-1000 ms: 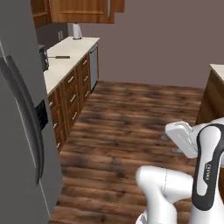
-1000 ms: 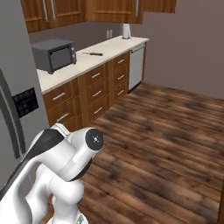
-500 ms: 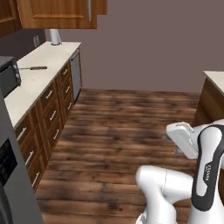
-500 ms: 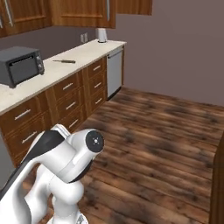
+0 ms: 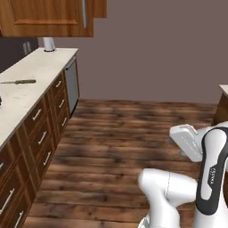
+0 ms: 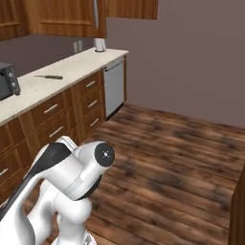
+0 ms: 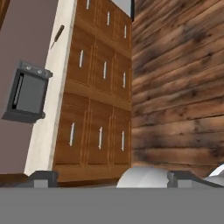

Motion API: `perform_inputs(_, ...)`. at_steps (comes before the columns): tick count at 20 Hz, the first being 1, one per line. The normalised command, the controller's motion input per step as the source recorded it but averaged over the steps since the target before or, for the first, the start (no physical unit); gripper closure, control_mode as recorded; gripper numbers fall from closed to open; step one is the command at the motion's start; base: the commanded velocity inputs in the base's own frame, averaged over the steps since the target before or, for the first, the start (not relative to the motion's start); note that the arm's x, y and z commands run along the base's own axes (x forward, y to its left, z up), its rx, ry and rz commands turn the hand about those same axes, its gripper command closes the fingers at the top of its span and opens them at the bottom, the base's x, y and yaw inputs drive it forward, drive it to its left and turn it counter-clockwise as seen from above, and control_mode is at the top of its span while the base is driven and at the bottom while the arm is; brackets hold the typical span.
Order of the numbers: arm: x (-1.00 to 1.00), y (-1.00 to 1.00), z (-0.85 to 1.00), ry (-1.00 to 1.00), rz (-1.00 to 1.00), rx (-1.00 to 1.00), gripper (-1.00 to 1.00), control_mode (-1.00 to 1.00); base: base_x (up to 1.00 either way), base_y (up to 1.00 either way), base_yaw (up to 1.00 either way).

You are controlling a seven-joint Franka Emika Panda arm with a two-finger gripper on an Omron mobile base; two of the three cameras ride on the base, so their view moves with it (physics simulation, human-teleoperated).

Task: Move the cutting board and knife to the sink. Then move spray from the cabinet to the counter.

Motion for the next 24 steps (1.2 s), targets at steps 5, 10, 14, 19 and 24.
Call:
perform_inputs(5,0.0,0.0,0.0,0.0,0.0,0.0,-1.0,1.0,1.0,-0.25,0.01)
perform_inputs(10,0.0,0.0,0.0,0.0,0.0,0.0,-1.0,1.0,1.0,-0.29,0.03)
perform_inputs(14,0.0,0.0,0.0,0.0,0.0,0.0,-1.0,1.0,1.0,-0.39,0.05)
perform_inputs(19,0.0,0.0,0.0,0.0,0.0,0.0,-1.0,1.0,1.0,-0.36,0.1)
perform_inputs(24,0.0,0.0,0.0,0.0,0.0,0.0,-1.0,1.0,1.0,-0.31,0.15)
